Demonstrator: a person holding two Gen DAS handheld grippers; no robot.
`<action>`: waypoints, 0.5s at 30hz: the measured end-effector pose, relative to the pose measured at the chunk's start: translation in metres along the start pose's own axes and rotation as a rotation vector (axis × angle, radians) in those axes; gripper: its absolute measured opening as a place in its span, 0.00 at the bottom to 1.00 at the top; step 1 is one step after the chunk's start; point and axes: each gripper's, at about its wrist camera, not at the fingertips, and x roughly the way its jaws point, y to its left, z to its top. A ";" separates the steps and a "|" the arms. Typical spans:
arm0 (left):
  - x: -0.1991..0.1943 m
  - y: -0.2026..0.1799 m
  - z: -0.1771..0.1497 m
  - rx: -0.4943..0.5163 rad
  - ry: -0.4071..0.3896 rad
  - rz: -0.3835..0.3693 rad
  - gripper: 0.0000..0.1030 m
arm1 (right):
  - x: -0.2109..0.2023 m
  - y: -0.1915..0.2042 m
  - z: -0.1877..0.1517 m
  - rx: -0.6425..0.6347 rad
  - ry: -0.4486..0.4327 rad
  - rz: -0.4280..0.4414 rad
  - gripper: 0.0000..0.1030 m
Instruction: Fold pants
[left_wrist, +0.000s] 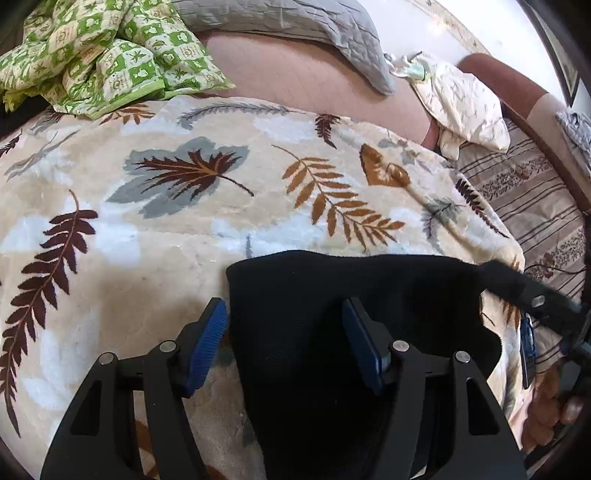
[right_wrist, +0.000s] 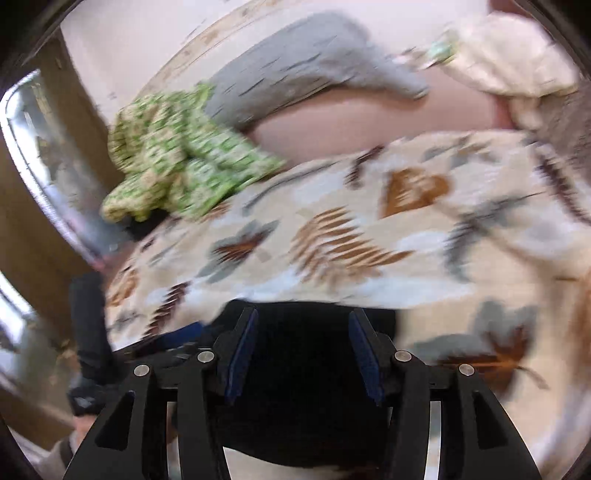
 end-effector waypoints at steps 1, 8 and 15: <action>0.001 0.001 0.000 -0.005 0.003 -0.005 0.64 | 0.010 0.000 -0.001 -0.004 0.022 -0.005 0.49; 0.008 0.001 -0.001 -0.007 0.010 -0.001 0.71 | 0.037 -0.017 -0.010 -0.001 0.068 -0.069 0.47; -0.006 -0.003 -0.004 0.022 -0.018 0.041 0.71 | -0.004 -0.006 -0.023 -0.030 0.069 -0.125 0.51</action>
